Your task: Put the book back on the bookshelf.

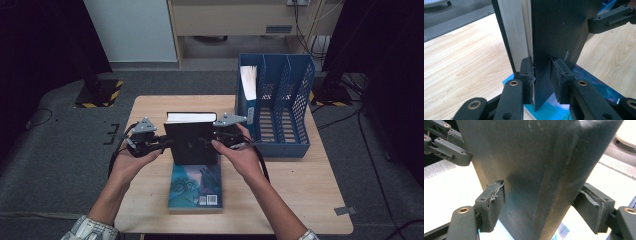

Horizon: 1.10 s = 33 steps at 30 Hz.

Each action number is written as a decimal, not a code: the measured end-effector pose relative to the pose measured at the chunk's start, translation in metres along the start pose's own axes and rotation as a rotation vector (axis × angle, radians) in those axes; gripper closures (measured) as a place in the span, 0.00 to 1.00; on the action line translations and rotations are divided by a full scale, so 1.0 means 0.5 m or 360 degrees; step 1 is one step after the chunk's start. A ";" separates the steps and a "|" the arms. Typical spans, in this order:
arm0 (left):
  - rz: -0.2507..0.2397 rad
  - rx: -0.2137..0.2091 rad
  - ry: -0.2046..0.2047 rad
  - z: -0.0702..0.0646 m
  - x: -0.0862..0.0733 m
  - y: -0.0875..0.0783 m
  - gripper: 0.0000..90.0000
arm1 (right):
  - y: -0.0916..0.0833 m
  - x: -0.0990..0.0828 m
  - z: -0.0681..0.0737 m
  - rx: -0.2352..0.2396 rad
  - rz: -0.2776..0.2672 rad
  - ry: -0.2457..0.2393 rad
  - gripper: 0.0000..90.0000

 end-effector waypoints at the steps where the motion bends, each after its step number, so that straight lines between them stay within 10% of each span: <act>1: 0.0000 0.0000 0.0000 0.000 0.000 0.000 0.79 | 0.000 0.000 0.000 0.0000 0.0000 0.0000 0.29; 11: 0.0002 -0.0031 -0.0018 -0.007 -0.015 0.000 0.77 | 0.009 0.020 -0.006 0.0059 -0.0002 -0.0018 0.14; 33: 0.0074 -0.0026 -0.0090 -0.006 -0.069 0.054 0.70 | 0.037 0.025 0.009 0.0173 0.0102 -0.0143 0.18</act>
Point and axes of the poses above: each handheld gripper's, and its own axes: y roughly forward along the jaws, x roughly out of its top, z roughly to its left, the point moved 2 cm from there along y, roughly forward along the jaws, and after that the axes turned 4 degrees about y, right-handed, at the moved point
